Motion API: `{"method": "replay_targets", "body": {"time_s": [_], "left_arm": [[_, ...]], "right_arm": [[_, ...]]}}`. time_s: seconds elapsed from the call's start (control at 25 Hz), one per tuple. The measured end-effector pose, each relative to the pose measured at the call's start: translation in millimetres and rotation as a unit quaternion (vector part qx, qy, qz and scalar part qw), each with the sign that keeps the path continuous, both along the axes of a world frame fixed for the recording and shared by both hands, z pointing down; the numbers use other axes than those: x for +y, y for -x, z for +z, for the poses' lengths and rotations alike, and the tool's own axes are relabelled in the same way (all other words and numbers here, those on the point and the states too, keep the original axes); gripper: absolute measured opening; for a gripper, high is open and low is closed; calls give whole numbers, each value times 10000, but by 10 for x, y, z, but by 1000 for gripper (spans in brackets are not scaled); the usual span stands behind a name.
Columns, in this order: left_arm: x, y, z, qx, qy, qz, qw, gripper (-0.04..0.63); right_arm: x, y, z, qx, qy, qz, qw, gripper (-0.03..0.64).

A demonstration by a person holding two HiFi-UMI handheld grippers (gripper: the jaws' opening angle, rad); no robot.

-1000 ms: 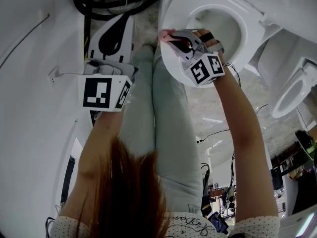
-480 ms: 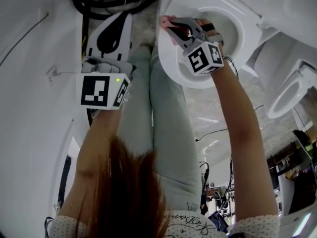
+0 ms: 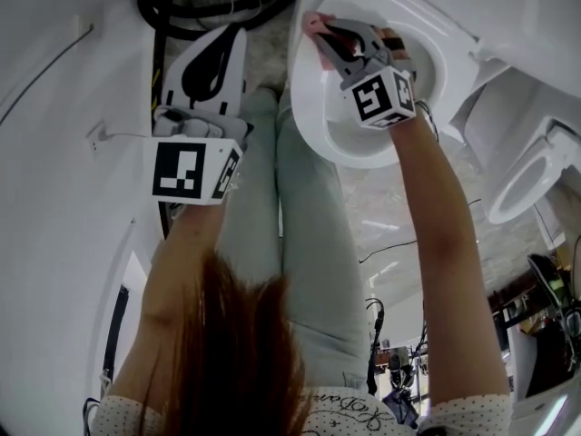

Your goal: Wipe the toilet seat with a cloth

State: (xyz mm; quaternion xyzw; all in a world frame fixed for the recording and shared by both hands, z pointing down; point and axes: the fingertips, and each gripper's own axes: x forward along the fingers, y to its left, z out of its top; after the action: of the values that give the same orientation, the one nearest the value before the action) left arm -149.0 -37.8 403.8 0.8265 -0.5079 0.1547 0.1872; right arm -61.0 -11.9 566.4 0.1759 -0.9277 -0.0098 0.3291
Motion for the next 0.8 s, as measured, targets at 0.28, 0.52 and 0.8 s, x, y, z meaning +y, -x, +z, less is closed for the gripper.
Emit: {"method": "replay_targets", "body": {"time_s": [0.28,0.52,0.8], "left_arm": [[37,47,44,-9,38,-35,10000,5],[94,77,69,-10,71,-31,10000,4],[103,97,61,-28,70,-36,10000,4]], "right_arm": [[-150,-37,-36,21,-85,367,9993,48],[-253,-92,-52,46,-166,802,9966,48],[-429,-204,-66,19,-269,1504,9883,48]]}}
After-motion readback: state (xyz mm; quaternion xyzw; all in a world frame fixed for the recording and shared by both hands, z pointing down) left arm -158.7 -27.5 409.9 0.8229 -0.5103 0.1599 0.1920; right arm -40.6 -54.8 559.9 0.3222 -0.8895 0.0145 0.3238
